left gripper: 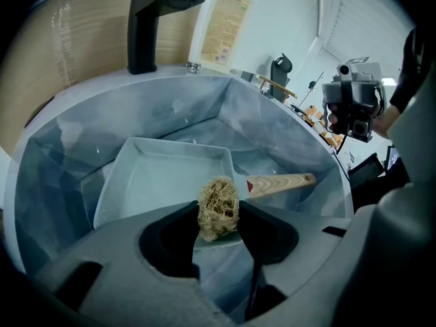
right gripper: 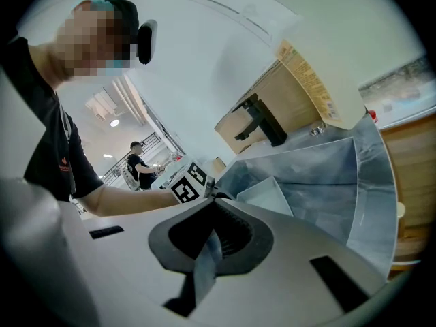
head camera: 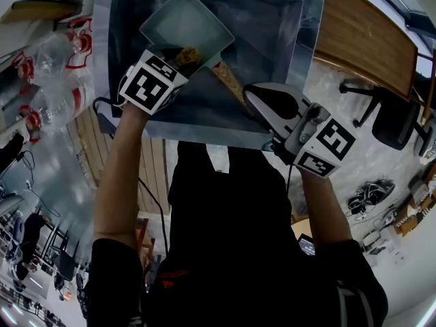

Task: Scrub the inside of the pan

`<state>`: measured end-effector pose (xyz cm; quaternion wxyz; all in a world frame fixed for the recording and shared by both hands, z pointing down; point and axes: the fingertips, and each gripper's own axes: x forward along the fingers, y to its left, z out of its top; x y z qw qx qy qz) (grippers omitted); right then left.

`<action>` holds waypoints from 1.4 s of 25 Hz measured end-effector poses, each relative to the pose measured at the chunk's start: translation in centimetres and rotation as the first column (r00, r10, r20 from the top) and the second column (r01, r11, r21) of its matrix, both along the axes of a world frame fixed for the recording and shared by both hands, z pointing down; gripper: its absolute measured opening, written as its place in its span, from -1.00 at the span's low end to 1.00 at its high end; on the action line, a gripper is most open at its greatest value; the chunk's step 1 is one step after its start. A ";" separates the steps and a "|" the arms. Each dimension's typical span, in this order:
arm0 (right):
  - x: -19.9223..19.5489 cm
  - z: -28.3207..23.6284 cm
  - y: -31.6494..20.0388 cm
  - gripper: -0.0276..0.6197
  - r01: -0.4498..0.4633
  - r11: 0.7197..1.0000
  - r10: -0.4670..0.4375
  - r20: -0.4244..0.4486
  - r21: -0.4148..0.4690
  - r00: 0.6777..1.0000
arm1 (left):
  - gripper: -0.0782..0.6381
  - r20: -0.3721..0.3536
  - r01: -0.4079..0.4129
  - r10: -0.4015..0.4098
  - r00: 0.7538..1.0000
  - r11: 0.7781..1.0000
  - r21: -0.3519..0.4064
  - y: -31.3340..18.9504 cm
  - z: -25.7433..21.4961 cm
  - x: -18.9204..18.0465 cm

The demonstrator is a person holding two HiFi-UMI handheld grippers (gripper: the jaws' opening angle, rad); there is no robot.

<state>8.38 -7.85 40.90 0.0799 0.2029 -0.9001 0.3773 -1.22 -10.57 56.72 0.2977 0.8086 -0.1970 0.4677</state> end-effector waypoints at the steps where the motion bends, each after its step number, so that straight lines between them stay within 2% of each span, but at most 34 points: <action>1: 0.0 0.0 0.1 -0.90 -0.002 1.000 0.002 -0.001 0.001 1.000 | -0.29 0.003 -0.001 0.001 1.000 1.000 0.006 0.0 0.0 0.0; 6: 0.0 -1.0 0.3 -0.90 -0.012 1.000 0.012 -0.005 0.026 1.000 | -0.29 -0.004 0.020 -0.019 1.000 0.998 0.054 -0.4 -1.1 -0.4; 10: -0.2 -2.8 0.4 -0.90 -0.021 0.998 0.021 -0.005 0.062 1.000 | -0.29 -0.085 0.086 -0.079 0.993 0.993 0.086 -1.0 -3.9 -0.6; 14: -1.2 -5.3 0.4 -0.90 -0.026 0.993 0.026 0.000 0.116 1.000 | -0.29 -0.183 0.150 -0.123 0.975 0.978 0.142 -1.8 -8.0 -1.5; 19: -2.5 -8.7 0.7 -0.90 -0.037 0.985 0.037 -0.001 0.171 0.999 | -0.29 -0.310 0.219 -0.146 0.939 0.952 0.215 -1.7 -14.3 -2.2; 24: -3.5 -11.7 1.1 -0.90 -0.053 0.973 0.057 -0.010 0.223 0.998 | -0.29 -0.427 0.252 -0.104 0.898 0.918 0.306 -0.8 -20.8 -2.6; 32: -4.3 -15.5 1.7 -0.90 -0.076 0.952 0.091 -0.035 0.295 0.995 | -0.29 -0.535 0.302 -0.036 0.844 0.856 0.419 0.7 -28.0 -3.9; 35: -4.5 -16.5 1.7 -0.90 -0.083 0.944 0.102 -0.044 0.319 0.994 | -0.29 -0.552 0.307 -0.008 0.834 0.838 0.451 1.2 -29.7 -4.4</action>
